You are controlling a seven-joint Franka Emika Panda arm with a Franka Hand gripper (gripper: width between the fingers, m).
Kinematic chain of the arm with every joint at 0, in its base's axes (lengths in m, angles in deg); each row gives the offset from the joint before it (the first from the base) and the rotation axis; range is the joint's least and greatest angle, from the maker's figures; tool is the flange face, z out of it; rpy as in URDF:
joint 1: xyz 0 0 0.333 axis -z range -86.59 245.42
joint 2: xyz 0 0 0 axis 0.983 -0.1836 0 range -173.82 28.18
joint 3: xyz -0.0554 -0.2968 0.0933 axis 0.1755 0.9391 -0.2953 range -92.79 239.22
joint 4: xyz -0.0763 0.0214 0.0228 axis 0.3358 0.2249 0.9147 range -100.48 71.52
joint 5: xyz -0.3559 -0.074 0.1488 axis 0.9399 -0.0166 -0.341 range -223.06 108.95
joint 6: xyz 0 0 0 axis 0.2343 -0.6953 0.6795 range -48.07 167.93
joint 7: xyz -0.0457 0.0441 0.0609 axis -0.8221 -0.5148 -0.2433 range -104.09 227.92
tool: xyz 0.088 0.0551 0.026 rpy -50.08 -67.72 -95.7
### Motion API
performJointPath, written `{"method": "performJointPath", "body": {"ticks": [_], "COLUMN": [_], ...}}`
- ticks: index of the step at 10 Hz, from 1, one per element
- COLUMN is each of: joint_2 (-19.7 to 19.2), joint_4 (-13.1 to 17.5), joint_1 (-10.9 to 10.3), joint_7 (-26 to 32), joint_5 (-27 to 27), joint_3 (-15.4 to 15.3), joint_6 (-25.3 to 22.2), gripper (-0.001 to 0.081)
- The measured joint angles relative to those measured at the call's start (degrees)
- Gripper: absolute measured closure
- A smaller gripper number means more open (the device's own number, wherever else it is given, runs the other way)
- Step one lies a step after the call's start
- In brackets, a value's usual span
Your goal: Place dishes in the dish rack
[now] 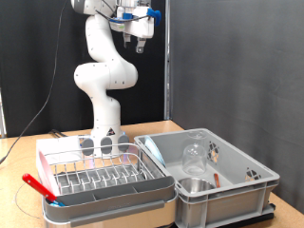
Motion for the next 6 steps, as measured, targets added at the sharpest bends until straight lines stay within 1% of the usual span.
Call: {"method": "performJointPath", "body": {"ticks": [1, 2, 4, 5, 6], "joint_2": [0.0, 0.0, -0.6, -1.4, -2.7], "joint_4": [0.0, 0.0, 0.2, 0.1, -0.2], "joint_1": [-0.1, -0.7, -3.8, -5.1, -5.9], "joint_7": [1.3, 6.1, 17.8, 23.6, 29.7], "joint_5": [0.0, -1.2, -2.2, -1.8, -0.9], "joint_3": [0.0, 0.3, 1.9, 2.4, 2.9], "joint_6": [0.4, 1.6, 2.7, 4.5, 7.3], "gripper": [-0.0002, -0.0002, -0.0002, -0.0002, -0.0002]}}
